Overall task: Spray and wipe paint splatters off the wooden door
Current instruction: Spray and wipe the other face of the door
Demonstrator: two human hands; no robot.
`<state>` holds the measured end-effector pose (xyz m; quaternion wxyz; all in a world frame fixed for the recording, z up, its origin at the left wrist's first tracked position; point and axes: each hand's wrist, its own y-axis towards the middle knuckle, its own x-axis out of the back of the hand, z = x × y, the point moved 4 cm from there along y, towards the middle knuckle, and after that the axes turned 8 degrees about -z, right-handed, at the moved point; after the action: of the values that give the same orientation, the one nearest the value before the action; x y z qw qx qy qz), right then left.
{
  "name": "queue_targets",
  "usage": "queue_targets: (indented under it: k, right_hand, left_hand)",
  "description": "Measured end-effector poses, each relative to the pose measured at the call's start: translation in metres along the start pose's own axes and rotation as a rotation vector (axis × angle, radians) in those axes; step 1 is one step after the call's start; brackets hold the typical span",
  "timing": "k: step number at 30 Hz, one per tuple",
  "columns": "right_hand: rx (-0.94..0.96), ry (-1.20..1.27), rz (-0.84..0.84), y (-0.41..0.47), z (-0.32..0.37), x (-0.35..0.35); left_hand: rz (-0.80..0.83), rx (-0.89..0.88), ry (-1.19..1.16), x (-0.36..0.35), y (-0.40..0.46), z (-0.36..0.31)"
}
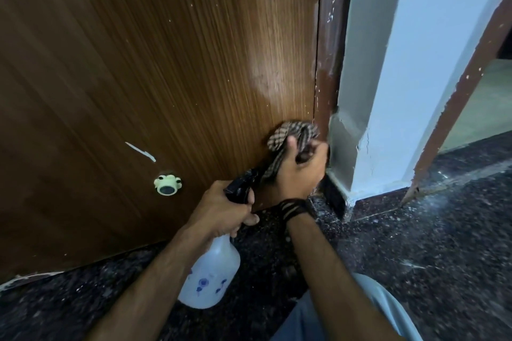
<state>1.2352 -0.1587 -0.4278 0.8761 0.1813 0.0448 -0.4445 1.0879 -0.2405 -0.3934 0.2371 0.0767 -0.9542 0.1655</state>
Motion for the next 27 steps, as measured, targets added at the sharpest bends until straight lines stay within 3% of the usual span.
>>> queue_targets:
  k: [3,5,7,11,13,17,22,24,27]
  right_hand:
    - [0.243,-0.037,0.013,0.031,0.025,-0.006]
    - [0.281,-0.047,0.035,0.031,0.021,-0.006]
    - [0.118,-0.113,0.04,0.014,-0.009,-0.001]
    - [-0.646,-0.215,0.067,-0.032,-0.077,0.007]
    - [-0.708,-0.296,0.07,-0.037,-0.081,0.006]
    - [-0.654,-0.391,0.203,-0.044,-0.082,0.004]
    - [-0.853,-0.337,0.428,-0.075,-0.109,-0.01]
    - [-0.854,-0.284,0.289,-0.071,-0.1,-0.007]
    - [-0.673,-0.372,0.038,-0.057,-0.086,0.002]
  left_hand:
    - [0.012,-0.008,-0.01,0.001,0.001,0.002]
    - [0.003,-0.005,-0.02,0.004,0.004,0.004]
    - [-0.015,0.009,-0.02,0.008,0.006,0.009]
    - [-0.014,0.051,0.023,0.016,0.008,0.026]
    - [-0.001,0.079,0.043,0.019,0.006,0.035]
    - [0.026,0.127,0.089,0.024,0.002,0.05]
    - [0.02,0.16,0.138,0.023,0.002,0.06]
    - [0.002,0.159,0.174,0.024,0.004,0.063]
    - [-0.012,0.176,0.195,0.03,0.007,0.07]
